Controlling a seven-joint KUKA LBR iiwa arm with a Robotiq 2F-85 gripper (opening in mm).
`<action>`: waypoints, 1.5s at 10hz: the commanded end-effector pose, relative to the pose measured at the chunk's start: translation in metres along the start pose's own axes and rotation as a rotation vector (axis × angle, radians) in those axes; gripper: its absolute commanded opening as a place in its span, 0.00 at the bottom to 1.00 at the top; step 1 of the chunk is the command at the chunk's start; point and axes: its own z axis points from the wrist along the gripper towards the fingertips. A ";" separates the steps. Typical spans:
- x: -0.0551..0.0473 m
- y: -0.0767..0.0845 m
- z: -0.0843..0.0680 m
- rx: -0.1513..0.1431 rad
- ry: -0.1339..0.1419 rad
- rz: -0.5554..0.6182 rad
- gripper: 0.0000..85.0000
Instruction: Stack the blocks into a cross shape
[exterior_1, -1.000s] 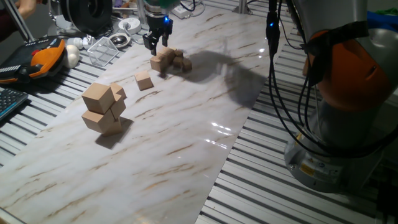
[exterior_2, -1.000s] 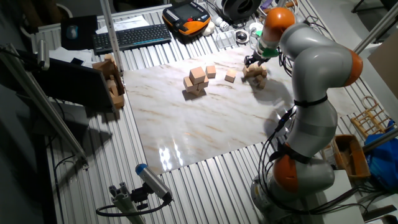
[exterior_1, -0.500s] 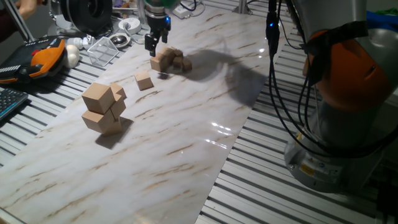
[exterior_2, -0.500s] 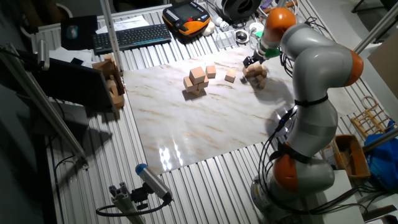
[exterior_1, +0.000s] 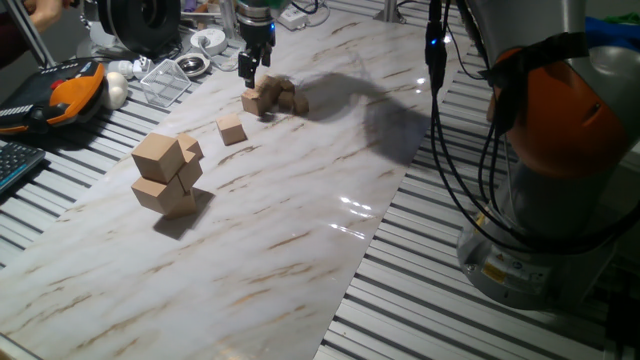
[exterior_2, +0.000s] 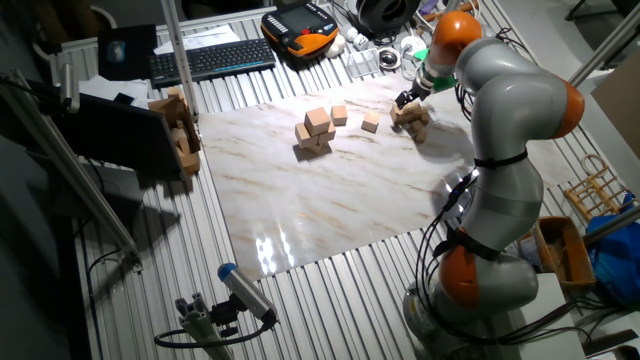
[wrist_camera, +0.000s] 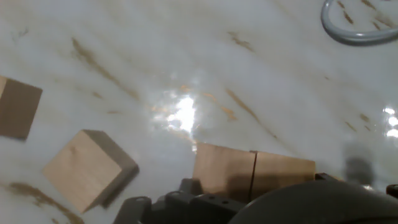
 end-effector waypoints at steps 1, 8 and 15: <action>0.000 0.000 0.003 0.005 0.011 0.136 1.00; 0.000 0.001 0.012 0.004 0.020 0.175 1.00; 0.000 0.001 0.013 0.009 0.015 0.157 1.00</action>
